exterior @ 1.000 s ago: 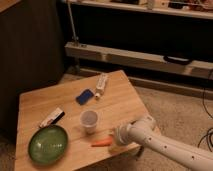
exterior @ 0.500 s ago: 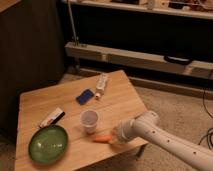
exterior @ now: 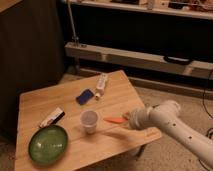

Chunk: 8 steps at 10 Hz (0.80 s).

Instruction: Place the pepper on the white sponge

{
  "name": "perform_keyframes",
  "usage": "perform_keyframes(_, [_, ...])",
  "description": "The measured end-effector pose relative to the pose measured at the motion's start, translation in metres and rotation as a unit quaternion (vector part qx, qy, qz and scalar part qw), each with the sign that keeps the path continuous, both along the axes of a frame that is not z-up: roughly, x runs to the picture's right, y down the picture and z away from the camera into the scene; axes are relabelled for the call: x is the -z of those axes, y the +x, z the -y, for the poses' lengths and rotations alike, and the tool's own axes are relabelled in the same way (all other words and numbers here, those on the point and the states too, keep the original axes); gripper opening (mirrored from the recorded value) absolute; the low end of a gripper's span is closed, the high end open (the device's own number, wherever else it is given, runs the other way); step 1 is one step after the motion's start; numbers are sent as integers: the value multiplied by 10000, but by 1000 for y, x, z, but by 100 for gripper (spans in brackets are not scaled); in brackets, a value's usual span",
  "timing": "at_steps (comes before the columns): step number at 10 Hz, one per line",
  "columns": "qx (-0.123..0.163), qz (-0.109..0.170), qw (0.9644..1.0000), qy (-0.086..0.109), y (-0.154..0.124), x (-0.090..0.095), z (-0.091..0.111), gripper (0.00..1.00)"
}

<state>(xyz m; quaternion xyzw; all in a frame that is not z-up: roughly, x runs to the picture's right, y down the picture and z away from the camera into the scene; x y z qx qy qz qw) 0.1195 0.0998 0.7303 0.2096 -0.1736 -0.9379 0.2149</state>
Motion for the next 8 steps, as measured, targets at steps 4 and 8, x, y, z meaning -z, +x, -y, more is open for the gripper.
perform_keyframes(4, [-239,367,9990,87,-41,-26,87,8])
perform_keyframes(8, [29,566,9984,42,-128,-58,121,8])
